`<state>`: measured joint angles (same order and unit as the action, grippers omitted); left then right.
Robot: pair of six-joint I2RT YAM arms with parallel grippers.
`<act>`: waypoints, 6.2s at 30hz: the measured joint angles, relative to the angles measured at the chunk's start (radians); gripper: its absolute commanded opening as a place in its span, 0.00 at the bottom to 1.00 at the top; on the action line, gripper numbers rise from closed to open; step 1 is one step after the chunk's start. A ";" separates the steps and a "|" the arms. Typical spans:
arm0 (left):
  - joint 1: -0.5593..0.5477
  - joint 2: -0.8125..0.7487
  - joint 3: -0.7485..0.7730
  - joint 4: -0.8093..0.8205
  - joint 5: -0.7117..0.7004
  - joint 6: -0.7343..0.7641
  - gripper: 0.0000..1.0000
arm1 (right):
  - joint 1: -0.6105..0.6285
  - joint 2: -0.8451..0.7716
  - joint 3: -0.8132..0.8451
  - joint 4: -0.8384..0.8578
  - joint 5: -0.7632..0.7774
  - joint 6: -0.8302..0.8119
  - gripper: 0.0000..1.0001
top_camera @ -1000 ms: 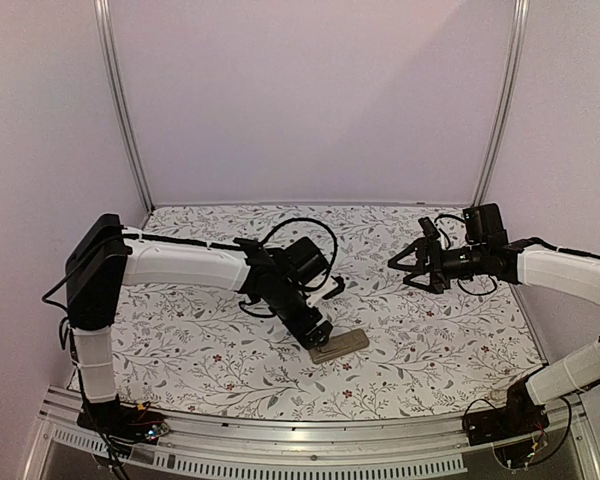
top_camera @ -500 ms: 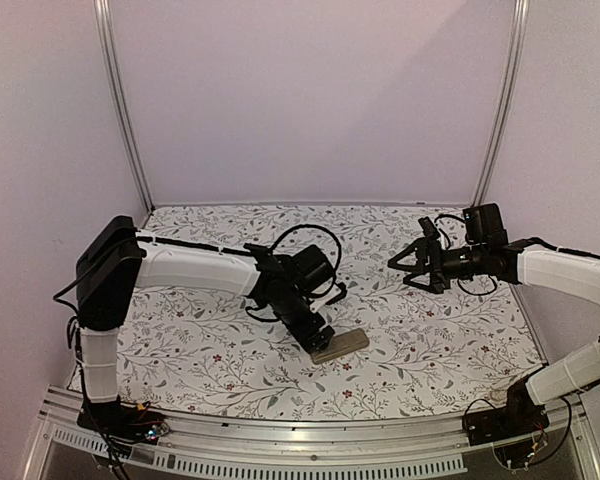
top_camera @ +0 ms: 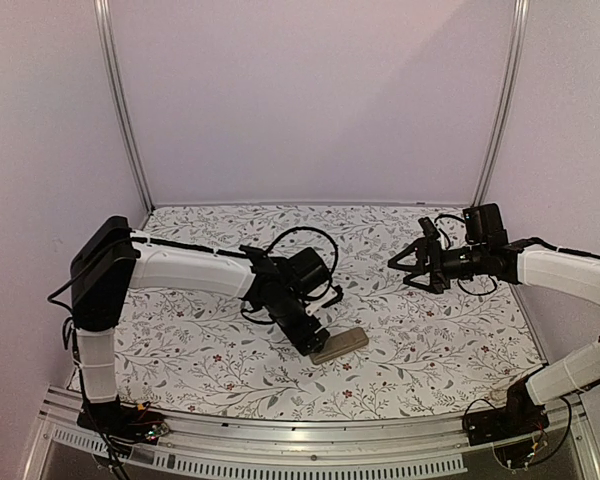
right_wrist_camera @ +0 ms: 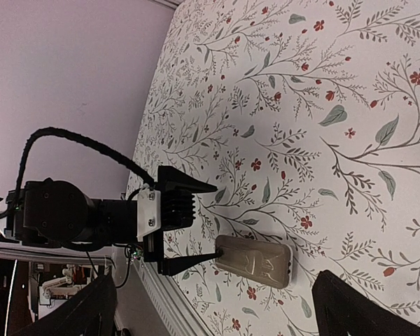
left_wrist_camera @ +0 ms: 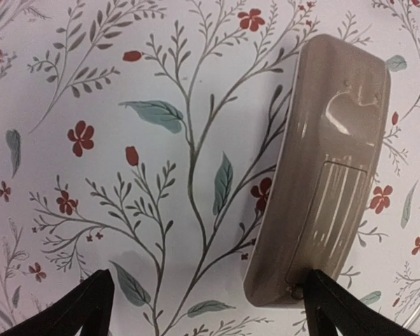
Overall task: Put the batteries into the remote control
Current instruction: Press the battery cover on the remote control, then pick up the remote control from the center of the board, then pass from the left arm to the right, then pass from the right arm to the left
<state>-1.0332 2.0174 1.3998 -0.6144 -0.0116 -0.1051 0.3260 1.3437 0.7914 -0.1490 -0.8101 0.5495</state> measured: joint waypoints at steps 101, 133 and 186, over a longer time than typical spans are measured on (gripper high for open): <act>0.074 -0.325 -0.103 0.650 0.777 -0.214 0.36 | 0.282 -0.166 0.066 0.304 -0.187 -0.012 0.58; 0.019 -0.301 0.055 0.294 0.150 -0.024 0.65 | 0.275 -0.037 0.231 -0.082 0.206 0.055 0.12; 0.106 -0.144 -0.024 0.296 0.171 -0.181 0.07 | 0.134 -0.031 0.255 -0.197 0.314 0.073 0.99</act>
<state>-0.9272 1.8736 1.3758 -0.3180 0.1589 -0.2863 0.4599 1.3125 1.0466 -0.3462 -0.4965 0.6224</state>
